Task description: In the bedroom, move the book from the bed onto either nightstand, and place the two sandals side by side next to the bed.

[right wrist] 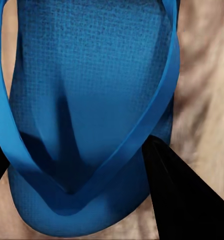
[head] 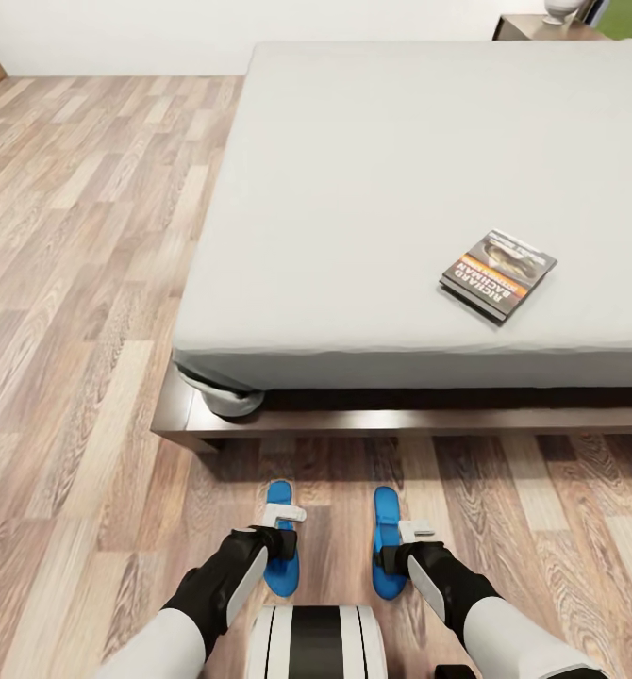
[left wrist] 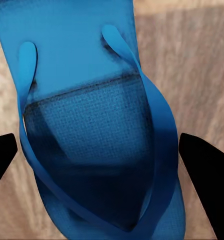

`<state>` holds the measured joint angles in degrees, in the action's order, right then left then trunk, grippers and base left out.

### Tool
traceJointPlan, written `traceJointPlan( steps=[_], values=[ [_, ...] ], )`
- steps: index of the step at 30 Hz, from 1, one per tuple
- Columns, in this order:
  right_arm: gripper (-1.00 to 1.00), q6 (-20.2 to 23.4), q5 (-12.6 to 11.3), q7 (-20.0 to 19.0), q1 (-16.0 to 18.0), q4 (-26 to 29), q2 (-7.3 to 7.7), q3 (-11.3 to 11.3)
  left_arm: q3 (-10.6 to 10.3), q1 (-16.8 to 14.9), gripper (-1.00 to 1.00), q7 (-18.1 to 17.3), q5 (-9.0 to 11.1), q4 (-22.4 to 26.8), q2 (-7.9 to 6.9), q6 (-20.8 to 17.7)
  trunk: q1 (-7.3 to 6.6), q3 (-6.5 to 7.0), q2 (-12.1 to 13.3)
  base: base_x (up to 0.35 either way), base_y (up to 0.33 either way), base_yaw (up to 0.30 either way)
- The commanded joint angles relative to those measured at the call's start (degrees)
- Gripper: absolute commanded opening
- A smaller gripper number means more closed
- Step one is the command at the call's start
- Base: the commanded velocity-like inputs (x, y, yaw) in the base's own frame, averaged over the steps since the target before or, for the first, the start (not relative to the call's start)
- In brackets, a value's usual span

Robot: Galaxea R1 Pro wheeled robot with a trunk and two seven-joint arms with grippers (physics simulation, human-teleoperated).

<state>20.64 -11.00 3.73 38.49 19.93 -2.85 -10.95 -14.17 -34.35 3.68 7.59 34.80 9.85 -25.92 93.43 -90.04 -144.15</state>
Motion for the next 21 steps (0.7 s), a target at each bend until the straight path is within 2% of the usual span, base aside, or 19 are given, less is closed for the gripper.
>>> traceJointPlan(
  steps=[1, 9, 15, 21],
  values=[
    [-1.0, 0.28, -0.6, 0.4, 0.01, 0.1, 0.04, -0.47, -0.24, -0.01, -1.0, 0.38, 0.58, 0.09, -0.03, -0.27, 0.02, -0.03, -0.01, 0.278, -0.047, 0.0],
    [-1.0, 0.28, -0.6, 0.38, 0.01, 0.1, 0.04, -0.55, -0.24, -0.01, -1.0, 0.36, 0.58, 0.09, -0.01, -0.27, 0.02, -0.03, -0.01, 0.08, -0.011, 0.0],
    [-1.0, 0.28, -0.6, 0.4, 0.01, 0.1, 0.03, -0.48, -0.24, -0.01, -1.0, 0.36, 0.58, 0.09, -0.01, -0.27, 0.02, -0.03, -0.01, 0.221, 0.0, 0.0],
    [-1.0, 0.28, -0.6, 0.4, 0.01, 0.1, 0.04, -0.52, -0.24, -0.01, -1.0, 0.36, 0.58, 0.16, -0.01, -0.27, 0.02, -0.03, -0.01, 0.043, 0.0, 0.0]
  ],
)
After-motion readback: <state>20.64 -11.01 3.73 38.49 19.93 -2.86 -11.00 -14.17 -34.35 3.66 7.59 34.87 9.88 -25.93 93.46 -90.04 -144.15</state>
